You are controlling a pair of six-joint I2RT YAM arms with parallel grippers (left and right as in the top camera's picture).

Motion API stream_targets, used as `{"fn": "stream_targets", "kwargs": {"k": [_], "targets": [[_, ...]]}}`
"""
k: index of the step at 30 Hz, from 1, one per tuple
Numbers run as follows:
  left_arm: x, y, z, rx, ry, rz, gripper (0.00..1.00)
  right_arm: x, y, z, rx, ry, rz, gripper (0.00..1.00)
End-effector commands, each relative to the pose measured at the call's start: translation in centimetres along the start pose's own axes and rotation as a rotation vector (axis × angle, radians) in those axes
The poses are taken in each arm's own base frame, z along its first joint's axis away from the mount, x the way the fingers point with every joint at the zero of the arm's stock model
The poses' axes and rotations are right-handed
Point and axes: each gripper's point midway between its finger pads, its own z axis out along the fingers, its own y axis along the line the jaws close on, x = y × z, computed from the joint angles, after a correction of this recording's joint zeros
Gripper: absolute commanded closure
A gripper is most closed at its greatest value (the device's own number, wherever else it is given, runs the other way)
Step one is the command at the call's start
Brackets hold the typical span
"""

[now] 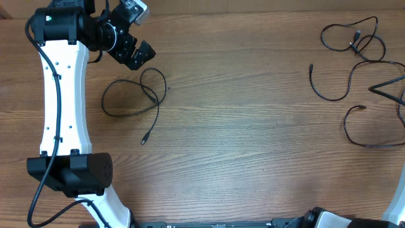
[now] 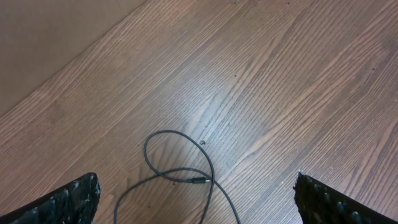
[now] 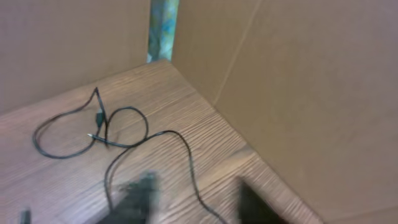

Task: Untangle cables

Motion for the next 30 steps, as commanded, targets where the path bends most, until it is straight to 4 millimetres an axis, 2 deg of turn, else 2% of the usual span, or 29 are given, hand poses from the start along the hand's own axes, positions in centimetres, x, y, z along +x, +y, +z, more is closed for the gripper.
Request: {"fn": "stream_targets", "kwargs": {"k": [1,4,5,9,16,19,24,26,30], "targets": [[-0.5,-0.2,-0.2,-0.002,-0.011,0.003,0.0,0.9,1.3,-0.2,-0.08,0.036,-0.006,0.01],[-0.5,-0.2,-0.2,-0.002,-0.011,0.003,0.01,2.5,2.8,-0.5,-0.169,0.096,-0.019,0.0],[-0.5,-0.2,-0.2,-0.002,-0.011,0.003,0.0,4.1,3.1,-0.8,-0.189,0.167,0.015,0.0],[-0.5,-0.1,-0.2,-0.003,-0.011,0.001,0.0,8.8,2.7,-1.9,-0.163,0.375,0.107,0.0],[-0.5,-0.1,-0.2,-0.003,-0.011,0.001,0.0,14.0,2.3,-4.0,-0.1,0.601,0.21,0.0],[-0.5,-0.1,-0.2,-0.003,-0.011,0.001,0.0,15.7,2.4,-4.0,-0.088,0.652,0.212,0.0],[-0.5,-0.1,-0.2,-0.003,-0.011,0.001,0.0,21.0,3.0,-3.4,-0.054,0.776,0.221,0.0],[-0.5,-0.1,-0.2,-0.003,-0.011,0.001,0.0,22.8,3.6,-3.2,-0.067,0.817,0.237,0.0],[-0.5,-0.1,-0.2,-0.003,-0.011,0.001,0.0,25.1,5.4,-3.5,-0.141,0.884,0.274,0.0]]}}
